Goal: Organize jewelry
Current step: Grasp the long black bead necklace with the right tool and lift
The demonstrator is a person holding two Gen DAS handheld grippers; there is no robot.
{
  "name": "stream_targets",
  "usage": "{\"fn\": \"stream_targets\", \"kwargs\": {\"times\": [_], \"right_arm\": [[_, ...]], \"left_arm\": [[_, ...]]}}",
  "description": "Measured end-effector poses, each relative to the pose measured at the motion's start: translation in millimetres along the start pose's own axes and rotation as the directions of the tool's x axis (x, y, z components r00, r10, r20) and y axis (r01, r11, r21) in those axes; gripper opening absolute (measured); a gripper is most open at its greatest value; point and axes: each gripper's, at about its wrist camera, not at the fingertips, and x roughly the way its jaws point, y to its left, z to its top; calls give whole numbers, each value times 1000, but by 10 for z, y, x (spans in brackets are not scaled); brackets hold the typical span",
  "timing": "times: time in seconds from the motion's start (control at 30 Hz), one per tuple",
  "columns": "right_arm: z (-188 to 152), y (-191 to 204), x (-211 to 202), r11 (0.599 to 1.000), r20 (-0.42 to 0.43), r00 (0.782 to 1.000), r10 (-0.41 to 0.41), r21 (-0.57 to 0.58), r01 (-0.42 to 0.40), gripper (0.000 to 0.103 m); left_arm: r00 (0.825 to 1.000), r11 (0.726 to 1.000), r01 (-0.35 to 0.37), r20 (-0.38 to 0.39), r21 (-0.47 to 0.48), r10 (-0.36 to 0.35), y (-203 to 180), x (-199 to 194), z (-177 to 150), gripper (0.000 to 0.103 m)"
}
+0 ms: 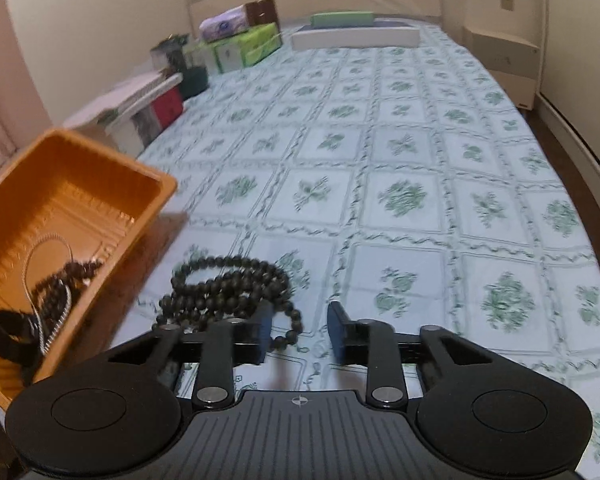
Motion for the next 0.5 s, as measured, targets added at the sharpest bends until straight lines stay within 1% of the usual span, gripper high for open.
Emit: {"fn": "stream_targets", "kwargs": {"times": [0.07, 0.2, 0.33, 0.37, 0.43, 0.5], "right_arm": [[-17, 46, 101, 999, -15, 1000, -11, -41, 11, 31], [-39, 140, 337, 989, -60, 996, -62, -140, 53, 31], [-65, 230, 435, 974, -31, 996, -79, -213, 71, 30], [-68, 253, 451, 970, -30, 996, -79, -231, 70, 27], [-83, 294, 458, 962, -39, 997, -65, -267, 52, 6], [-98, 336, 441, 955, -45, 996, -82, -290, 65, 7]], "left_arm": [[1000, 1000, 0, -1, -1, 0, 1, -1, 0, 6], [1000, 1000, 1, -2, -2, -1, 8, -2, 2, 6], [1000, 1000, 2, -2, -3, -2, 7, -1, 2, 6], [1000, 1000, 2, -2, -4, -2, 9, 2, -1, 6], [1000, 1000, 1, -2, -5, -1, 11, 3, -7, 6], [1000, 1000, 1, -2, -5, -1, 11, 2, -8, 6]]}}
